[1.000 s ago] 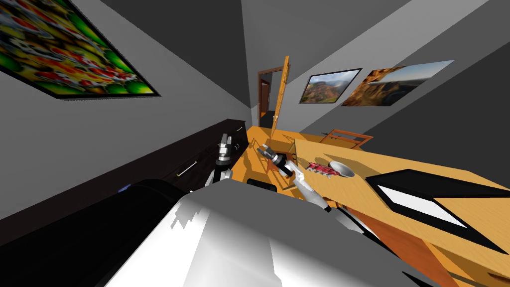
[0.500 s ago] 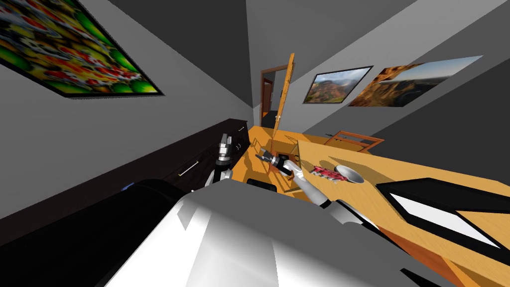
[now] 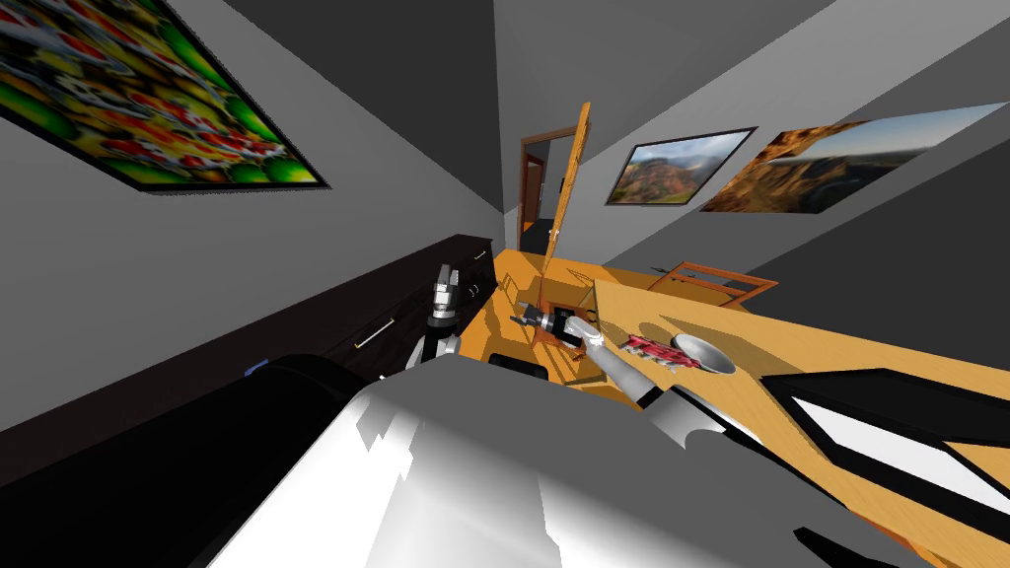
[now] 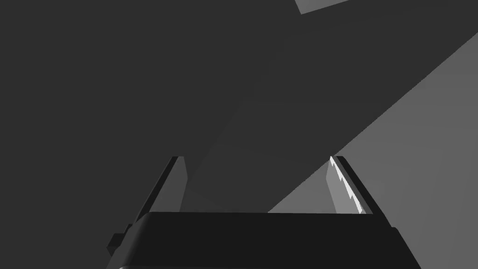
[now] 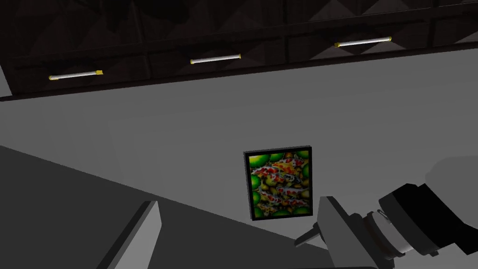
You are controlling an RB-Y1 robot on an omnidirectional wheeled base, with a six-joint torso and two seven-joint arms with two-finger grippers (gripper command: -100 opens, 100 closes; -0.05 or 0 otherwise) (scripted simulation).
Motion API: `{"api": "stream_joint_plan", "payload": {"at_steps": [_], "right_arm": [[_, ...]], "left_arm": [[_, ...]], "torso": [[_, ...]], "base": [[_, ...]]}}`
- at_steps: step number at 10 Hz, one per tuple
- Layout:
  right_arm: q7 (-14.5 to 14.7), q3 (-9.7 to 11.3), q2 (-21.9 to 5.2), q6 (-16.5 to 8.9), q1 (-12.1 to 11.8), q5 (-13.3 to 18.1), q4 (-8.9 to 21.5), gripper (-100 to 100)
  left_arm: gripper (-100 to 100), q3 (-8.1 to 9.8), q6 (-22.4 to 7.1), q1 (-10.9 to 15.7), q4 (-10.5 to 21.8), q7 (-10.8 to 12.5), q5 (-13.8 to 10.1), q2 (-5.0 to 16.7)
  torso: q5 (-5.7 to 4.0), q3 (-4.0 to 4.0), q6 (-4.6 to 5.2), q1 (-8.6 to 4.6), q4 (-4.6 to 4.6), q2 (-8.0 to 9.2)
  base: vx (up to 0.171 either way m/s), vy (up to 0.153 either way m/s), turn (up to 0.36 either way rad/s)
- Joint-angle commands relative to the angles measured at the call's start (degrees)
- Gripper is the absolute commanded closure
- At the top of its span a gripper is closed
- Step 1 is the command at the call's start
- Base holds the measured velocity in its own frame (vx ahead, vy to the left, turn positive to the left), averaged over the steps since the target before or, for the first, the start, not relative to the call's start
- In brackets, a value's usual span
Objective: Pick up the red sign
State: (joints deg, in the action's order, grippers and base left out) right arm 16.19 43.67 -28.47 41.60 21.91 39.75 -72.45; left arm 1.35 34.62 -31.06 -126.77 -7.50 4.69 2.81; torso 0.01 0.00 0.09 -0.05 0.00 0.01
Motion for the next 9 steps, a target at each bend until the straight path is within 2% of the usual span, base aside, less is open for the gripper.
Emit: {"api": "stream_joint_plan", "payload": {"at_steps": [1,3,4,5,6,7,8,9], "right_arm": [[0.12,2.85,-1.84,1.13,2.86,2.86,2.86,-100],[0.12,2.85,-1.84,1.13,2.92,3.17,4.91,-100],[0.32,5.2,-3.77,2.31,4.92,5.84,7.22,-100],[0.32,5.2,-3.77,2.31,4.92,5.84,8.46,-100],[0.43,7.48,-5.75,3.47,6.77,8.32,10.05,-100],[0.43,7.48,-5.75,3.47,6.77,8.46,11.94,-100],[0.43,7.48,-5.75,3.47,6.77,8.46,11.94,-100],[0.46,9.68,-7.77,4.61,8.48,11.01,13.54,-100]], "left_arm": [[0,0.0,0.0,0.0,0.0,0.0,0.0,0.0],[0,0.0,0.0,0.0,0.0,0.0,0.0,0.0],[0,0.0,0.0,0.0,0.0,0.0,0.0,0.0],[0,0.0,0.0,0.0,0.0,0.0,0.0,0.0],[0,0.0,0.0,0.0,0.0,0.0,0.0,0.0],[0,0.0,0.0,0.0,0.0,0.0,0.0,0.0],[0,0.0,0.0,0.0,0.0,0.0,0.0,0.0],[0,0.0,0.0,0.0,0.0,0.0,0.0,0.0]], "torso": [[0.0,0.0,0.0,0.0,0.0,0.0],[0.0,-0.02,0.01,-0.02,-0.01,-0.04],[0.0,0.01,0.01,-0.01,0.0,0.03],[0.0,0.01,0.0,-0.06,0.01,0.01],[-0.01,0.01,0.01,-0.06,0.0,0.02],[-0.01,-0.01,0.0,-0.07,0.0,-0.02],[-0.02,0.0,0.02,-0.08,0.0,0.0],[-0.02,0.04,0.01,-0.06,0.01,0.07]], "base": [[0.048,0.0,0.06],[0.032,-0.002,0.01],[0.029,-0.013,0.053],[0.032,-0.012,0.029],[0.041,-0.014,0.03],[0.037,-0.018,0.019],[0.013,-0.013,-0.005],[0.026,-0.021,0.023]]}}
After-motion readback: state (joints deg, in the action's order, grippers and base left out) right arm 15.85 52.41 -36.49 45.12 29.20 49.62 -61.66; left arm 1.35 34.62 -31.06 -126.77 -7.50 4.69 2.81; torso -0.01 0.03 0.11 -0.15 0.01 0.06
